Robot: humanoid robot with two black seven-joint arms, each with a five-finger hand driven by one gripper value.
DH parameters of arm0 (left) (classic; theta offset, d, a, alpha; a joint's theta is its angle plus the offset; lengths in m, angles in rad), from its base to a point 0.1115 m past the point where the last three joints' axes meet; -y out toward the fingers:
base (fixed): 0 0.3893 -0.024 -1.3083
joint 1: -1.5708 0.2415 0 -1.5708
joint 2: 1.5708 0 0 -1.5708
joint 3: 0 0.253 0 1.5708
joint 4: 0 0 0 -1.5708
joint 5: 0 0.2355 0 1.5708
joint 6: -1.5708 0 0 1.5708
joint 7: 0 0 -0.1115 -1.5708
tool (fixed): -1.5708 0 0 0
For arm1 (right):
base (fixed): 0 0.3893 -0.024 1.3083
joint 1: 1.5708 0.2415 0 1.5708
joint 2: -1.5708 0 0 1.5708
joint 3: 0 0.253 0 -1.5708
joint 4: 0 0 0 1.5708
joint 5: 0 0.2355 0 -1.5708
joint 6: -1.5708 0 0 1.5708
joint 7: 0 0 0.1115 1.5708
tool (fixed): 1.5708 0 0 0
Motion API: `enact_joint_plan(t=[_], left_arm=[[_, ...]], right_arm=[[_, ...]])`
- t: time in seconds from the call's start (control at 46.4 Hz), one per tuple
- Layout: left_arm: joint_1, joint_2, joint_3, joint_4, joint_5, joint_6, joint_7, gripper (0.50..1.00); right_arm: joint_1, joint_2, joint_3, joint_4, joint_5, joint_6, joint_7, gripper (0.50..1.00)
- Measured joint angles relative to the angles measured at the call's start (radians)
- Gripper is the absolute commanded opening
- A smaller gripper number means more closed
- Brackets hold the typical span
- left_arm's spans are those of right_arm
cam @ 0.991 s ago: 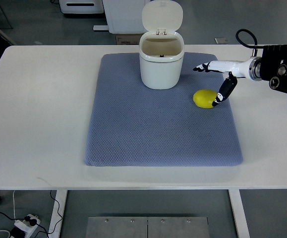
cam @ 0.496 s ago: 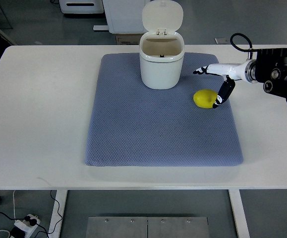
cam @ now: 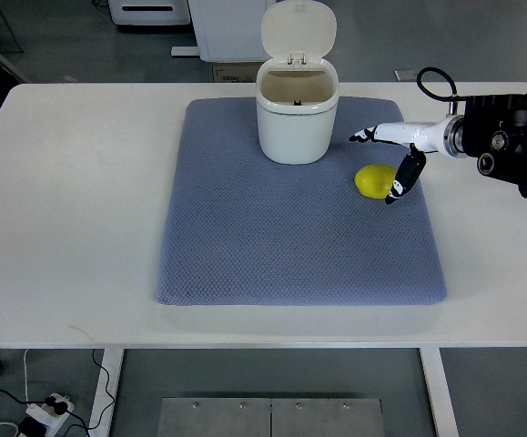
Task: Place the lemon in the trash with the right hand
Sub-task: 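Lower the right hand onto the lemon, thumb beside it, then close the right hand fingers around the yellow lemon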
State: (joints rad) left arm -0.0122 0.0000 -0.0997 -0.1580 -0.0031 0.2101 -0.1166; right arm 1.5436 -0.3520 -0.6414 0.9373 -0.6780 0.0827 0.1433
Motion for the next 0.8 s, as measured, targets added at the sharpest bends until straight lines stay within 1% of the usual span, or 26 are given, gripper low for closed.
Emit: enact_joint_plan(t=[0.151,0.28,0.388,0.453,0.582,0.797], left_arm=[[0.000,0.000,0.000,0.000,0.000,0.000,0.000,1.000],[0.000,0.000,0.000,0.000,0.000,0.000,0.000,1.000],[0.000,0.000,0.000,0.000,0.000,0.000,0.000,1.000],[0.000,0.000,0.000,0.000,0.000,0.000,0.000,1.000],[-0.001,0.000,0.000,0.000,0.000,0.000,0.000,1.000],[0.000,0.000,0.000,0.000,0.000,0.000,0.000,1.000]], right_arm=[[-0.010,0.011,0.001,-0.011,0.001,-0.002,0.008,0.889],[-0.020,0.011,0.001,-0.021,0.002,-0.002,0.016,0.874],[-0.023,0.011,0.000,-0.024,0.002,-0.002,0.023,0.872],[-0.027,0.011,0.000,-0.025,0.002,-0.002,0.025,0.857],[-0.038,0.011,0.000,-0.026,0.001,-0.002,0.032,0.803],[-0.046,0.011,0.000,-0.032,0.000,-0.002,0.041,0.788]])
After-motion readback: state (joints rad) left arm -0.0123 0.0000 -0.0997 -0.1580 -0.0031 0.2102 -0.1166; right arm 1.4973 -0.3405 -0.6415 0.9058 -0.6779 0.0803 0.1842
